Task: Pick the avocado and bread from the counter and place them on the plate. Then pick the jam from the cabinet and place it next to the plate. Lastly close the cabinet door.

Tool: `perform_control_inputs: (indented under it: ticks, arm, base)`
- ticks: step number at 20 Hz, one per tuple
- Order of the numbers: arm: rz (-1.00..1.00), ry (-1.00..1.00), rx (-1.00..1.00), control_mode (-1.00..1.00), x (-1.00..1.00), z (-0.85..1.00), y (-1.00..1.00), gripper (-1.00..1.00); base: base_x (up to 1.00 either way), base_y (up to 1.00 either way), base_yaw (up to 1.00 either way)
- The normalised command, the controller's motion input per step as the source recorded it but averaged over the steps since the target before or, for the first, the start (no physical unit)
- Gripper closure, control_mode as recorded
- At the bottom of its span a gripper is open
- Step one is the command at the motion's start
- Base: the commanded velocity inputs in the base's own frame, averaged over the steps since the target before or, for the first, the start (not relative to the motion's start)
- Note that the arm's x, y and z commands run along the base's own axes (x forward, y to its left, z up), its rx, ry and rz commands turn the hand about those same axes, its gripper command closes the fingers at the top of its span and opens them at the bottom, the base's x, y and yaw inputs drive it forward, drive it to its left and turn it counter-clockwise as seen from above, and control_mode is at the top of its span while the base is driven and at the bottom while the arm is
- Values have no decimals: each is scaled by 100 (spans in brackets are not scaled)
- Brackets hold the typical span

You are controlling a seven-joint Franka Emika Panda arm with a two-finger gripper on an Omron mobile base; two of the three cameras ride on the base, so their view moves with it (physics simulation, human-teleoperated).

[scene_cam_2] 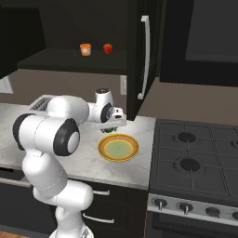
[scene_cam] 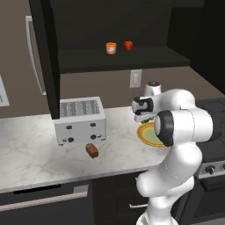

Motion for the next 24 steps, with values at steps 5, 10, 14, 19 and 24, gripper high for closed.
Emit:
perform_control_inputs:
  ticks: [5,10,14,19,24]
  arm:
    - [-15,13,0,-100,-2,-28,-4,100]
    - [-14,6,0,-100,-1,-21,-9,100]
    - [-15,4,0,-100,-11,-10,-5,100]
    - [-13,4,0,-100,-22,-13,-3,100]
    - [-11,1,0,-100,-16,-10,-1,100]
  base:
    - [0,0,0]
    - [0,0,0]
    - [0,0,0]
    - [0,0,0]
    - [0,0,0]
